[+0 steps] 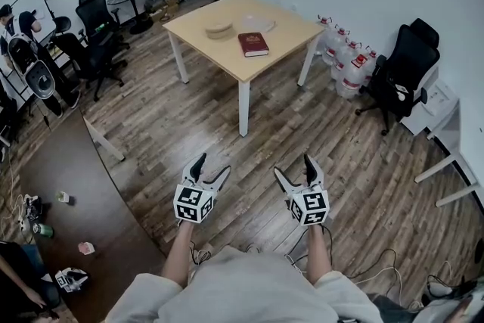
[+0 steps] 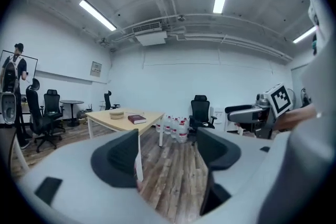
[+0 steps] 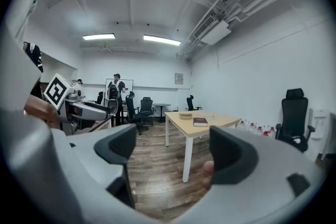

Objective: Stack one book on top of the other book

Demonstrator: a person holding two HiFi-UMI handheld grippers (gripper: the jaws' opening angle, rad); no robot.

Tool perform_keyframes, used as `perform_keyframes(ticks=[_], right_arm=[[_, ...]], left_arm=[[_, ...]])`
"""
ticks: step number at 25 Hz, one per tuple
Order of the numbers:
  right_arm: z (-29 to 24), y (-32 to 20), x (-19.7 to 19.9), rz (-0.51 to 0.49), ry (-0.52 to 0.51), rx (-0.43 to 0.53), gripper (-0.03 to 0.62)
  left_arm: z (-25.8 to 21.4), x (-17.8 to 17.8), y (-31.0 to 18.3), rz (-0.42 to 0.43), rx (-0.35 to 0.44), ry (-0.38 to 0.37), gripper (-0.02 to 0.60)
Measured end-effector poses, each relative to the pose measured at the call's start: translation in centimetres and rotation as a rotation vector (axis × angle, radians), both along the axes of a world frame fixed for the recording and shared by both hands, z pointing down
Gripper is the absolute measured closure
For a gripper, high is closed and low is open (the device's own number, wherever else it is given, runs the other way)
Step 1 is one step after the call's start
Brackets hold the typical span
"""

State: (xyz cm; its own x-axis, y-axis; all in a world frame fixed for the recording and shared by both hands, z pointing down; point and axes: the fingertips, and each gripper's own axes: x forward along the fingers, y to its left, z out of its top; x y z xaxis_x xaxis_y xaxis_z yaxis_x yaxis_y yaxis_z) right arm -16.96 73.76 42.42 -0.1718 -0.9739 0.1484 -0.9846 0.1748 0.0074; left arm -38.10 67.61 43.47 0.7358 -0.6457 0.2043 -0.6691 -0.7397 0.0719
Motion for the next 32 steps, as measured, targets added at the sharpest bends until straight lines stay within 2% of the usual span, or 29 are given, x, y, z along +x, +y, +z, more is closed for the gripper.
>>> perform_keyframes(ticks=[1,7,13,22,32], right_arm=[[-0.1,-0.1,-0.2,-0.007,0.009,0.007,0.146],[0.3,0.6,0.0,-0.002,0.023,0.004,0.175],[1.1,1.1,0.4,-0.006,0.019,-0.008,0.175],[1.2,1.0,2.2,-0.019,0.021,-0.005,0.178],[2.3,-0.6,4.1,-0.042,0.019,-0.020,0.186]], left_arm=[[0.0,0.2,0.1,0.008,-0.003,0.006,0.225],[0.6,1.0,1.0,0.008,-0.013,0.004,0.225],[1.3,1.3,1.4,0.001,-0.025,-0.008,0.227],[1.5,3.6,1.6,-0.007,-0.029,-0.027,0.230],[2.6,5.2,0.2,-0.039,-0.041,-0.043,0.238]])
